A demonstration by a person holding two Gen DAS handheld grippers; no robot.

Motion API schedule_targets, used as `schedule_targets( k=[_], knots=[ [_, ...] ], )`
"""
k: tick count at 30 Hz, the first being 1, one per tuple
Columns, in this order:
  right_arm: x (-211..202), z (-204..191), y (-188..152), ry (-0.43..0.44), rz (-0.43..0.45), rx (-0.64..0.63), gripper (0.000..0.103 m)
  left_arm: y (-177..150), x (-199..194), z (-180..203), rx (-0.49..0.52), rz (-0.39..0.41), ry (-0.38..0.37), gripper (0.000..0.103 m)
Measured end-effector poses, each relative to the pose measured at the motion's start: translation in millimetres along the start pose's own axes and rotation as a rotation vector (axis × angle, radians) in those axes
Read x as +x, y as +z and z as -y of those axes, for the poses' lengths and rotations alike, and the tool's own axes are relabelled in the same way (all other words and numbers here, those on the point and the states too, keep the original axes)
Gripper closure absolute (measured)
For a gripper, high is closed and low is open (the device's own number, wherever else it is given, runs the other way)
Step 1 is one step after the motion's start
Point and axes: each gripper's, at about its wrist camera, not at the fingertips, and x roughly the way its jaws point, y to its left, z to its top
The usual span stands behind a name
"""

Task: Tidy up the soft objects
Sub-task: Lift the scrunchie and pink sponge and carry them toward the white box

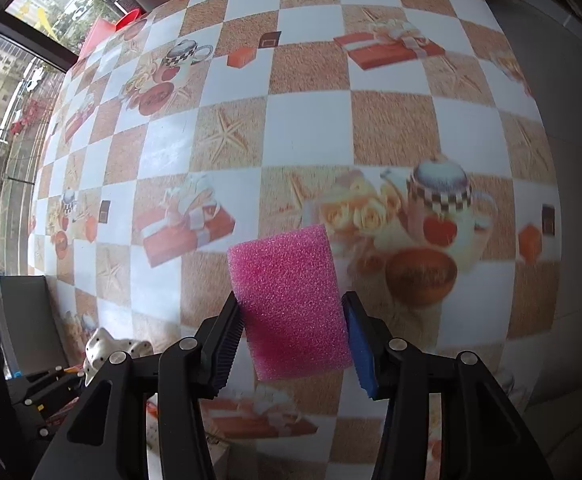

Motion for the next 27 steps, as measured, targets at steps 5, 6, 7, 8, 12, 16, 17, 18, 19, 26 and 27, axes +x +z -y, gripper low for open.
schedule_targets(
  k=[5, 6, 7, 8, 12, 16, 17, 18, 19, 26, 27],
  knots=[
    [-14, -20, -4, 0.016, 0.013, 0.003, 0.052, -6, -29, -8, 0.016, 0.069, -0.011, 0.070],
    [-17, -27, -3, 0.018, 0.018, -0.001, 0.052, -8, -35, -10, 0.018, 0.082, -0.011, 0.070],
    [-21, -33, -3, 0.021, 0.026, -0.006, 0.052, -10, -41, -13, 0.019, 0.098, -0.010, 0.070],
    [-26, -40, -3, 0.026, 0.034, -0.015, 0.052, -13, -46, -17, 0.022, 0.112, -0.008, 0.070],
    [-37, -68, -4, 0.036, 0.056, -0.043, 0.052, -19, -63, -35, 0.018, 0.161, -0.003, 0.070],
    [-44, -94, -9, 0.046, 0.068, -0.071, 0.052, -28, -77, -55, -0.009, 0.195, -0.009, 0.070],
    [-46, -100, -11, 0.047, 0.070, -0.078, 0.052, -30, -80, -61, -0.018, 0.202, -0.009, 0.070],
    [-47, -107, -13, 0.046, 0.072, -0.087, 0.052, -34, -82, -65, -0.025, 0.209, -0.012, 0.070],
    [-49, -114, -15, 0.045, 0.074, -0.096, 0.052, -38, -87, -72, -0.031, 0.215, -0.015, 0.070],
    [-63, -148, -26, 0.043, 0.095, -0.122, 0.052, -57, -108, -100, -0.046, 0.264, -0.030, 0.070],
    [-65, -152, -28, 0.041, 0.098, -0.125, 0.052, -59, -110, -103, -0.046, 0.270, -0.034, 0.070]
  ],
)
